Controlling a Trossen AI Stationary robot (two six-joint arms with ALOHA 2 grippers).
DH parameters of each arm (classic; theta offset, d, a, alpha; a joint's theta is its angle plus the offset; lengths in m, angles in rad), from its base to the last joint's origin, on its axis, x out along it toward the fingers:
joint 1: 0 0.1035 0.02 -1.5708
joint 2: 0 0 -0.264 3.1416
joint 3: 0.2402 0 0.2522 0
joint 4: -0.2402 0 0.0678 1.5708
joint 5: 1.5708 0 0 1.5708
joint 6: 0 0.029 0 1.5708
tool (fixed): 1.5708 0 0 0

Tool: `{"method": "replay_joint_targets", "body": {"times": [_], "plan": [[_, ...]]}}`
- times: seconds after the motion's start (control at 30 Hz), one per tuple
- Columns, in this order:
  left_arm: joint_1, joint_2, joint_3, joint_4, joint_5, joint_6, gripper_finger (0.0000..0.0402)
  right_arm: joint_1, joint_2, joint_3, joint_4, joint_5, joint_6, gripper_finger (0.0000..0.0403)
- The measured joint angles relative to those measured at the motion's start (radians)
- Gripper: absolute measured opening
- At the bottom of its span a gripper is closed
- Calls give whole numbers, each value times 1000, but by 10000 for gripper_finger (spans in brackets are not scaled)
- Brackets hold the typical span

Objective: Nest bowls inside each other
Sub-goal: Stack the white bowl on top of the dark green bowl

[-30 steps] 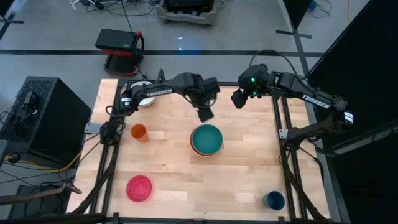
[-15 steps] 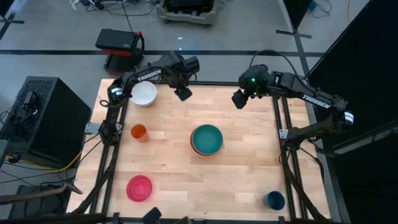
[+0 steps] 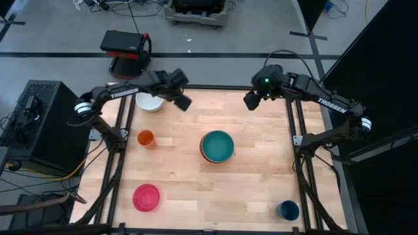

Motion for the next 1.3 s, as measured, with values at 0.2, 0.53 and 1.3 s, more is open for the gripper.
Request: {"method": "replay_joint_targets", "body": {"times": [0.2,0.53,1.3], "plan": [[25,-108,-193,-1,-33,-13,161,-17,0,0,13,-10,-8,210],[122,-108,-266,-30,39,41,262,-16,0,0,15,-15,-6,219],[137,-105,-485,194,69,25,53,-16,0,0,18,-31,19,206]]}}
